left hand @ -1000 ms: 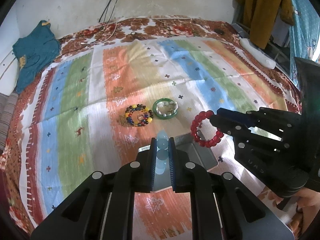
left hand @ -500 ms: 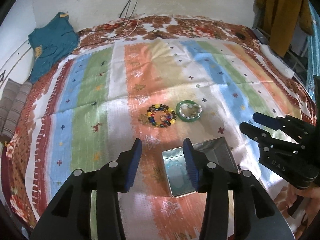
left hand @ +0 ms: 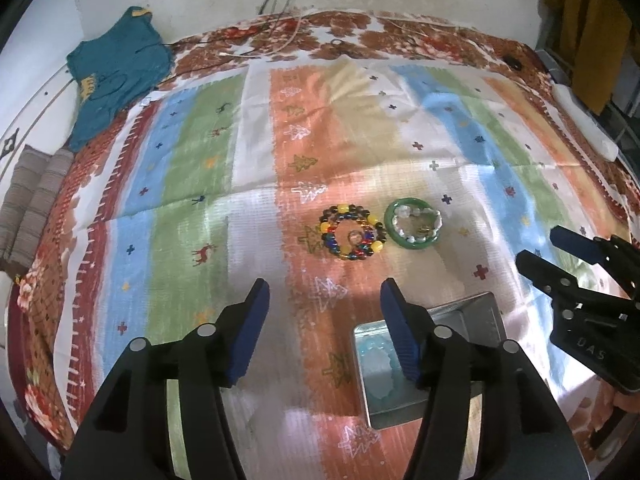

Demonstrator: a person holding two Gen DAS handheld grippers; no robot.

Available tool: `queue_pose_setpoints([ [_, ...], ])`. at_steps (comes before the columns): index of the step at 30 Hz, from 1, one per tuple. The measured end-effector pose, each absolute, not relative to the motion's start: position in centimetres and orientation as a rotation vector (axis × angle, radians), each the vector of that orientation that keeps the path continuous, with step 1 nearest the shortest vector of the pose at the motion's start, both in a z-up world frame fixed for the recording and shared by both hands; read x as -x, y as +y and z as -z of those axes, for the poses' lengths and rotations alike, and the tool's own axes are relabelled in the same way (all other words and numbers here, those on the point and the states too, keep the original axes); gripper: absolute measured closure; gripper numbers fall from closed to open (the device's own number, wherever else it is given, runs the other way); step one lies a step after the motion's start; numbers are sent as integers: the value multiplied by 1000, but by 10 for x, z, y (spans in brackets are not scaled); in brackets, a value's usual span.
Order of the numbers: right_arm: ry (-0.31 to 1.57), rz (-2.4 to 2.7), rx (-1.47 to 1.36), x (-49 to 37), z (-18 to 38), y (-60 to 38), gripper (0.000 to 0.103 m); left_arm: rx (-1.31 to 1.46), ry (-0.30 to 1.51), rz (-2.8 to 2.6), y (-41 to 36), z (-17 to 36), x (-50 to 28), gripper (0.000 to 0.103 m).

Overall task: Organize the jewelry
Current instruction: 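Open both tools to drop the bracelets into the silver tin, then move both tools toward the multicolour bracelet and the green bangle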

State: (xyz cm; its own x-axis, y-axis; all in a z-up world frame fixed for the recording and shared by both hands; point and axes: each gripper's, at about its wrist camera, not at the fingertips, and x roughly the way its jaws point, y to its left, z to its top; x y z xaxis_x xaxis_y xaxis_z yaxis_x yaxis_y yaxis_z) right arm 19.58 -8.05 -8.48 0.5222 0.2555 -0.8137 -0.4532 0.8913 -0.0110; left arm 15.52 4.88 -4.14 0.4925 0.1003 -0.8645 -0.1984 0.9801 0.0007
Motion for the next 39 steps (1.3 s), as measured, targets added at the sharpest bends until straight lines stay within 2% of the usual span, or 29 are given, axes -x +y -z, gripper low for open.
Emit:
queue_pose_setpoints([
  [6, 944, -410, 253, -208, 90, -75, 38, 86, 1054, -207, 50, 46, -169, 39],
  [17, 997, -406, 239, -233, 102, -66, 36, 139, 1091, -211, 70, 62, -194, 39],
  [33, 1053, -401, 288, -259, 127, -45, 36, 85, 1167, -220, 71, 93, -225, 39],
  [39, 1093, -404, 242, -272, 138, -47, 36, 178, 1197, -205, 81, 108, -235, 39],
])
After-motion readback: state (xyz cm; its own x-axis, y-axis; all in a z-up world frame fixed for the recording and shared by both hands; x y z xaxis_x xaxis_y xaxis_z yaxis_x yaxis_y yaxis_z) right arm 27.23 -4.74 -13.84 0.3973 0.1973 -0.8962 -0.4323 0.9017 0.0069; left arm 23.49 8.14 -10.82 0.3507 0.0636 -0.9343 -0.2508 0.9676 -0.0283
